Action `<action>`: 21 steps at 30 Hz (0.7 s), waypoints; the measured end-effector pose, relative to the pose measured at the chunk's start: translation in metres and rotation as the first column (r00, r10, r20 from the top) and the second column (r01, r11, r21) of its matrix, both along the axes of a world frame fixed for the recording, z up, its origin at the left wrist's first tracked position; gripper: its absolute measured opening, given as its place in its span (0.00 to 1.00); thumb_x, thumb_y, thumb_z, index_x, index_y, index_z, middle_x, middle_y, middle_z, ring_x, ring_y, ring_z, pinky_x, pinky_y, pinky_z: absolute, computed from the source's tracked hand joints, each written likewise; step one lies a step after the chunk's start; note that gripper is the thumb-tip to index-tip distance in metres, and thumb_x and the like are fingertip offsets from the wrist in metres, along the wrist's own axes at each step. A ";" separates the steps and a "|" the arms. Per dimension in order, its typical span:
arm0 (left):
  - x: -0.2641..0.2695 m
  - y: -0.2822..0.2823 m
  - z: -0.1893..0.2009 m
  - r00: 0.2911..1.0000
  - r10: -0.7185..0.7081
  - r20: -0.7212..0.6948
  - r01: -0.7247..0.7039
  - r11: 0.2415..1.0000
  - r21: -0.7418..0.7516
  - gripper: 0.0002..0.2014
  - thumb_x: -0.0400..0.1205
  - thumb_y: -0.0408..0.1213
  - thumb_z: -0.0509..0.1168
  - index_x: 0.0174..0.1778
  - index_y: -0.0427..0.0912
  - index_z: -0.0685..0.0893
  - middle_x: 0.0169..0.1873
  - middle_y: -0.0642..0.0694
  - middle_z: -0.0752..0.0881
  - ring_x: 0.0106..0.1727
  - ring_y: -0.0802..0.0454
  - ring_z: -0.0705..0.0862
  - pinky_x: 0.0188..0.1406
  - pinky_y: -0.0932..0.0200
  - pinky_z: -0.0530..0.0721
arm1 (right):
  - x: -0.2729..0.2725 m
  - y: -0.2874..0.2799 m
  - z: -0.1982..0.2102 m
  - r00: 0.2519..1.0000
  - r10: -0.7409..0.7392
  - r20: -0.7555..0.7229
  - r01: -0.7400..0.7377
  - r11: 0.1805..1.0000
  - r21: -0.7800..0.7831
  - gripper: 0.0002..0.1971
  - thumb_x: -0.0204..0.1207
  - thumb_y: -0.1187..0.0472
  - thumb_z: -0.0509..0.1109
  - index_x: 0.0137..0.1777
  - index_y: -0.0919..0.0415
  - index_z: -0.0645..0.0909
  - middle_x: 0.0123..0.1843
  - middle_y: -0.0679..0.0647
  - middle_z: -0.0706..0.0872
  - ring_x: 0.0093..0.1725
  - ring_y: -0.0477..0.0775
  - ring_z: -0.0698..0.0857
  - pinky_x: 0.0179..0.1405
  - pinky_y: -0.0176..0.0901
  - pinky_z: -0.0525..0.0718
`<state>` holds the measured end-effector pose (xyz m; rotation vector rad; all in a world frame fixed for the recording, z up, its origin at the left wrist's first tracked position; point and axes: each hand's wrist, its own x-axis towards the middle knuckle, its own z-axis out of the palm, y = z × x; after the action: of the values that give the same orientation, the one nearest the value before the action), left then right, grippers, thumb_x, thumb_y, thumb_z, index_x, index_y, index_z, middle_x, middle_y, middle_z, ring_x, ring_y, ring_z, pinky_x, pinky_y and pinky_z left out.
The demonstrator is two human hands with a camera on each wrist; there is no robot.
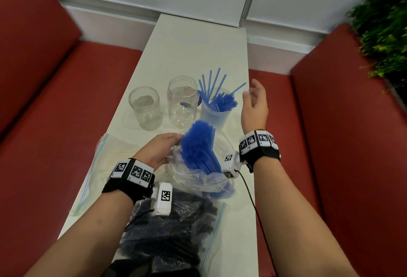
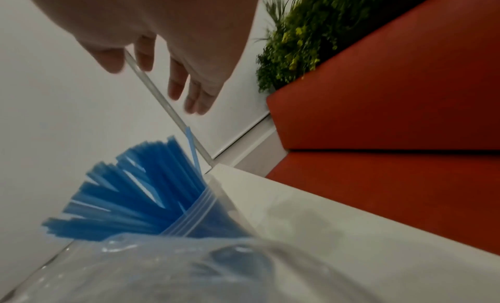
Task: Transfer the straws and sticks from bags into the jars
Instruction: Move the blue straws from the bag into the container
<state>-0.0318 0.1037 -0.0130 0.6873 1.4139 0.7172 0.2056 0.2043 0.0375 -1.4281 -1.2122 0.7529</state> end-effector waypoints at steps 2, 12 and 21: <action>0.003 -0.003 0.000 1.000 -0.005 -0.001 0.005 1.000 0.015 0.14 0.90 0.45 0.62 0.61 0.45 0.90 0.60 0.44 0.91 0.66 0.31 0.85 0.68 0.32 0.83 | 0.008 -0.026 -0.005 0.994 0.039 -0.099 -0.045 0.998 -0.051 0.17 0.79 0.71 0.62 0.64 0.55 0.81 0.51 0.56 0.88 0.51 0.53 0.87 0.62 0.57 0.86; 0.019 -0.019 0.011 0.992 -0.106 -0.074 0.113 0.989 0.094 0.14 0.91 0.46 0.59 0.57 0.49 0.90 0.57 0.42 0.91 0.53 0.43 0.87 0.48 0.47 0.85 | -0.017 -0.126 -0.044 0.907 0.422 0.006 -0.385 0.833 -0.398 0.20 0.80 0.67 0.71 0.72 0.58 0.78 0.67 0.52 0.85 0.66 0.50 0.84 0.69 0.48 0.82; 0.013 -0.030 0.018 0.998 -0.052 -0.039 0.055 0.995 0.083 0.15 0.92 0.47 0.58 0.63 0.50 0.89 0.61 0.48 0.89 0.62 0.39 0.86 0.66 0.39 0.85 | -0.016 -0.130 -0.029 0.916 0.393 0.081 -0.349 0.879 -0.325 0.04 0.87 0.57 0.64 0.59 0.54 0.74 0.47 0.46 0.83 0.46 0.41 0.82 0.43 0.34 0.77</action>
<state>-0.0187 0.0741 0.0047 0.8047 1.3997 0.7277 0.1895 0.0740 0.0086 -1.5358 -1.5627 1.1591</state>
